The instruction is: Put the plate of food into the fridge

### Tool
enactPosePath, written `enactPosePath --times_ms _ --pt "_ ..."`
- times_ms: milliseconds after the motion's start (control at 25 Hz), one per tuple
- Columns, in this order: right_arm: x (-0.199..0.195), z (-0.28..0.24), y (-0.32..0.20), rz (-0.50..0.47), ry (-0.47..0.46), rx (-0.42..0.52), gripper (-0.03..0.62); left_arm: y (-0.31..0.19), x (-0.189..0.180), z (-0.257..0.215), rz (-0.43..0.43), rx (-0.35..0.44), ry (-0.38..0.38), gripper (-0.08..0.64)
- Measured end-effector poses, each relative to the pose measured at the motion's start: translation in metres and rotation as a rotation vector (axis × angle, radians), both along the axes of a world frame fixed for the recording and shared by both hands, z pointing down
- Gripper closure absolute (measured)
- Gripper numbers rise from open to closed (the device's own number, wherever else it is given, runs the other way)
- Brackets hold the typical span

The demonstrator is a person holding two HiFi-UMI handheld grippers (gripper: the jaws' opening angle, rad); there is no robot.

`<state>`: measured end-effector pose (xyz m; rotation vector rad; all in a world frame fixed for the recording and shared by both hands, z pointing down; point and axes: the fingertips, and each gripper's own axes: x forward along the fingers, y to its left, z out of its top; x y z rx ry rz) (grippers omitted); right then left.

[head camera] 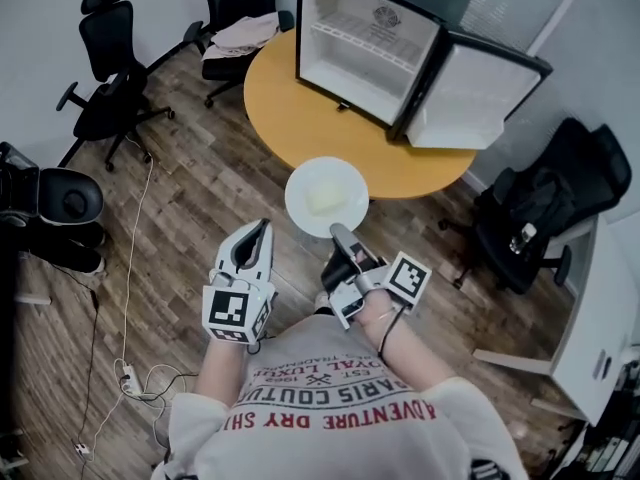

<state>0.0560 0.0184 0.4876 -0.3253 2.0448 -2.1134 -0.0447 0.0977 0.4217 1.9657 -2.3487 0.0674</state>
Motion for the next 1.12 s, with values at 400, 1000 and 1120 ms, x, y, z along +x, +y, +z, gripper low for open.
enactPosePath --times_ms 400,1000,1120 --pt "-0.022 -0.001 -0.101 -0.020 0.016 0.000 0.554 -0.098 -0.029 0.002 -0.033 -0.009 0.001 0.531" --pt "-0.080 0.012 -0.203 0.132 0.025 -0.030 0.554 -0.232 -0.091 0.022 0.145 -0.032 0.035 0.531" --pt "-0.093 0.006 -0.235 0.196 0.011 -0.026 0.554 -0.271 -0.106 0.017 0.213 -0.032 0.022 0.531"
